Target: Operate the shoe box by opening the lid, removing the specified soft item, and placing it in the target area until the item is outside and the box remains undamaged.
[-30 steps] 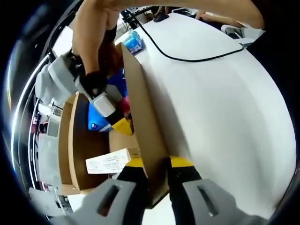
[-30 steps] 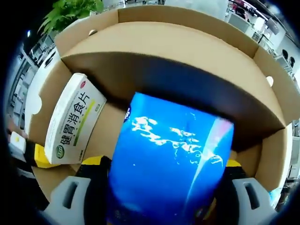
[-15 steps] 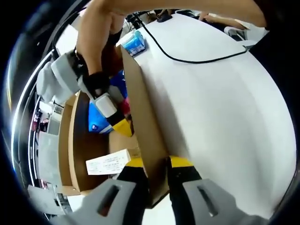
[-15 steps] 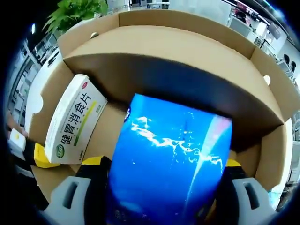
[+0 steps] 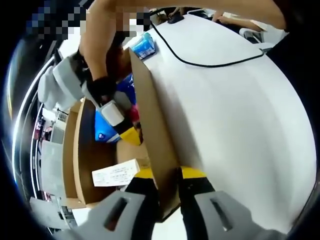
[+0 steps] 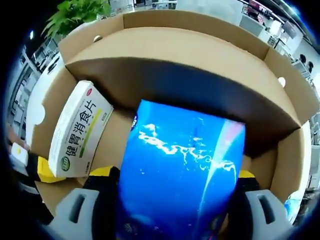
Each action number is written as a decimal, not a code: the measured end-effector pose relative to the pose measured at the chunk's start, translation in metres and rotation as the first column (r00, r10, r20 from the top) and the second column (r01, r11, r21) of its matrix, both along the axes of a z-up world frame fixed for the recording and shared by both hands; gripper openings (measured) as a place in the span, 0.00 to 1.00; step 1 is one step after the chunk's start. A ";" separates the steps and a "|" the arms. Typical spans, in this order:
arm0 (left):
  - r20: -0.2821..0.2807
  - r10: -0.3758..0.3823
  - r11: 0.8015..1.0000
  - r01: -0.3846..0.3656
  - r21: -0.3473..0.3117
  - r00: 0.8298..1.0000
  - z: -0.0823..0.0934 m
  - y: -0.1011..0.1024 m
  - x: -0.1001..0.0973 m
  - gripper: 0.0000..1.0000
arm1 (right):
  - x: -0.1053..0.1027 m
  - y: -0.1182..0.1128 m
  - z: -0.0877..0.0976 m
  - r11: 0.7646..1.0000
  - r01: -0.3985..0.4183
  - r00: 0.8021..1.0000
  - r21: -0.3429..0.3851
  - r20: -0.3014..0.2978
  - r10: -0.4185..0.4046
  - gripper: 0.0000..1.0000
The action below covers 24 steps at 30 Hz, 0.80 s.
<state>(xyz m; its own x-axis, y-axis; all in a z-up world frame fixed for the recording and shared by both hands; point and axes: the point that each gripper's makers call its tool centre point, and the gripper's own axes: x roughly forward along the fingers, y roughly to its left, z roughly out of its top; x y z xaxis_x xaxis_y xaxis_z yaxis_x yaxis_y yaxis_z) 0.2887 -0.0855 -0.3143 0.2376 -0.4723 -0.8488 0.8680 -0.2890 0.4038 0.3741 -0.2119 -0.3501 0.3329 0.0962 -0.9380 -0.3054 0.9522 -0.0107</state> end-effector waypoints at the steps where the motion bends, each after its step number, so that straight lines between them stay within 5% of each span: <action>1: 0.000 0.000 1.000 0.000 0.000 1.000 0.000 0.000 0.000 0.13 | -0.001 0.000 0.001 1.000 0.009 1.000 -0.006 0.000 -0.009 0.91; 14: 0.000 -0.002 1.000 0.002 0.001 1.000 0.000 -0.001 0.005 0.13 | -0.002 -0.004 0.004 0.997 0.073 0.997 -0.039 -0.035 -0.074 0.81; 24: -0.002 -0.002 1.000 0.002 0.000 1.000 -0.001 -0.001 0.007 0.13 | 0.001 -0.001 0.020 0.998 0.063 0.998 -0.022 0.004 -0.063 0.78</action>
<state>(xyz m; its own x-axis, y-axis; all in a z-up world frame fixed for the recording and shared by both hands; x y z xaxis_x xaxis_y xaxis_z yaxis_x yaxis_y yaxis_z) 0.2954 -0.0862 -0.3148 0.2350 -0.4726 -0.8494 0.8680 -0.2912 0.4021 0.3755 -0.2131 -0.3306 0.3405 0.0538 -0.9387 -0.2445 0.9691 -0.0331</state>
